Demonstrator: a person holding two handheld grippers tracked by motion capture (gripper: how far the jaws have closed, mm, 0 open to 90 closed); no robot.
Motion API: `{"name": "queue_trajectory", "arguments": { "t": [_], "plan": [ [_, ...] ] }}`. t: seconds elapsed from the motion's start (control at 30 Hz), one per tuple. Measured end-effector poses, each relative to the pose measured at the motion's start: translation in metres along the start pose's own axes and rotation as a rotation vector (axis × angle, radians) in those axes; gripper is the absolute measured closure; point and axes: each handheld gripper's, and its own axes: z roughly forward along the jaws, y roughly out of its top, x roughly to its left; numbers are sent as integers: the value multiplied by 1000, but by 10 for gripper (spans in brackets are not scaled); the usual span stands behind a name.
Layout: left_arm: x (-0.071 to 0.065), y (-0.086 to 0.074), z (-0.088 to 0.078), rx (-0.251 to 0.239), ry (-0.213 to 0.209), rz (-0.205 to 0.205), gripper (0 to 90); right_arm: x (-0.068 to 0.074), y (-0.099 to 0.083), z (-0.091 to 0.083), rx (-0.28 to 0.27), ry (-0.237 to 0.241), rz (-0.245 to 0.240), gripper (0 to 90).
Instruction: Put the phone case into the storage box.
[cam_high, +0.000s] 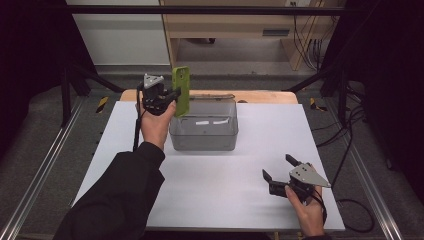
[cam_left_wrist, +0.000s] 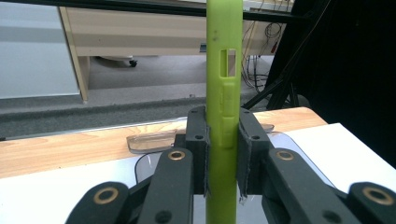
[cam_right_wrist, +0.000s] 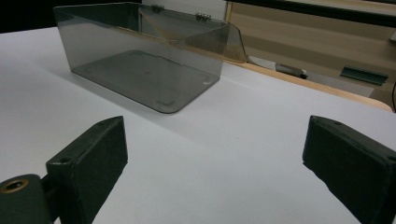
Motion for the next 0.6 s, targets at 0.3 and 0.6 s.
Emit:
{"name": "queue_trajectory", "arguments": {
  "t": [0.3, 0.6],
  "plan": [
    [1, -4, 8, 19, 15, -1, 777, 0, -2, 1, -3, -8, 15, 55],
    [4, -7, 14, 34, 27, -3, 777, 1, -4, 2, -7, 1, 25, 51]
  ]
}}
